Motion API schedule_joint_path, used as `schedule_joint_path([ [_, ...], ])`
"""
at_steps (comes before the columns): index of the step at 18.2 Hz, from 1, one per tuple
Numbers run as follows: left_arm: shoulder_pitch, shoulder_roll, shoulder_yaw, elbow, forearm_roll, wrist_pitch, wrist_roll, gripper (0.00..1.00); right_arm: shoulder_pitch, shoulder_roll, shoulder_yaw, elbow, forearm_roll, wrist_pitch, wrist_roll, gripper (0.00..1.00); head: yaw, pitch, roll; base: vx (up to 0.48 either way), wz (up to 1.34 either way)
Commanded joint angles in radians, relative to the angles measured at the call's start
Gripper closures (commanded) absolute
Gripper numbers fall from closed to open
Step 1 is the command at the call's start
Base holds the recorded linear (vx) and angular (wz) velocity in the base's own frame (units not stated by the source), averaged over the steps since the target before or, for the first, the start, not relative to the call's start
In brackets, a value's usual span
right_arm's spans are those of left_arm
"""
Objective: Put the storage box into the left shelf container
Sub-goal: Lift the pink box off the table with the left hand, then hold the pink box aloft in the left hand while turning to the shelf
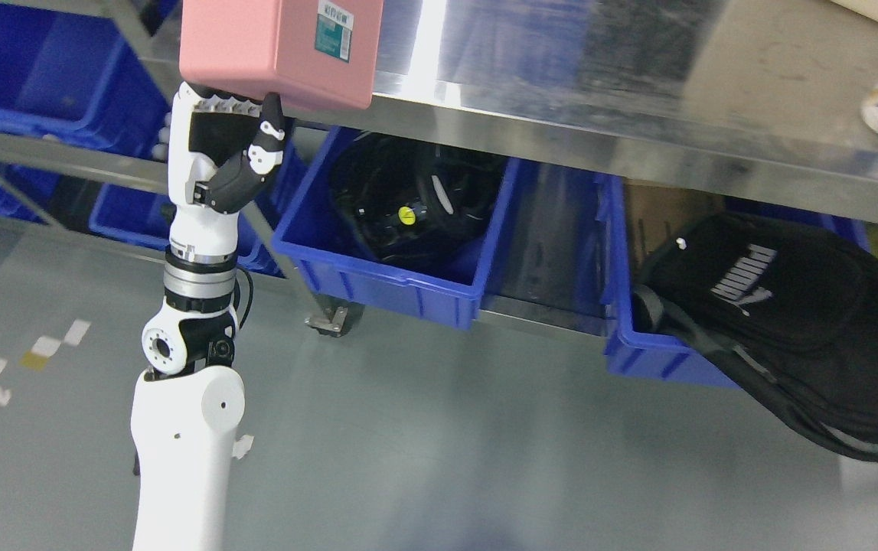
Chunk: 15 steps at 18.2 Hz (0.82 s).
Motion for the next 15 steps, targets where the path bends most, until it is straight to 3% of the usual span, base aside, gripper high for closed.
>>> schedule_joint_path([
  [1,0.158,0.011,-0.060,-0.248,0.015,-0.011,0.032,0.98,-0.005,-0.017,0.000,-0.017,-0.021,0.000,0.001,0.00,0.0000,0.000,0.000,0.040,0.83],
  [7,0.250,0.011,-0.043,-0.238,0.004,-0.004,0.090,0.99,-0.005,-0.017,0.000,-0.017,-0.021,-0.002,0.001,0.00,0.0000,0.000,0.000,0.052,1.12],
  [11,0.276,0.011,0.084,-0.222,-0.008,0.094,0.193,0.99,-0.003,-0.017,0.000,-0.017,-0.021,0.000,0.001,0.00,0.0000,0.001,0.000,0.119,1.29],
  [15,0.285,0.011,0.096,-0.219,0.013,0.134,0.236,0.99,-0.003,-0.017,-0.001,-0.017,-0.021,-0.002,0.000,0.00,0.0000,0.001,0.000,0.229,1.16],
])
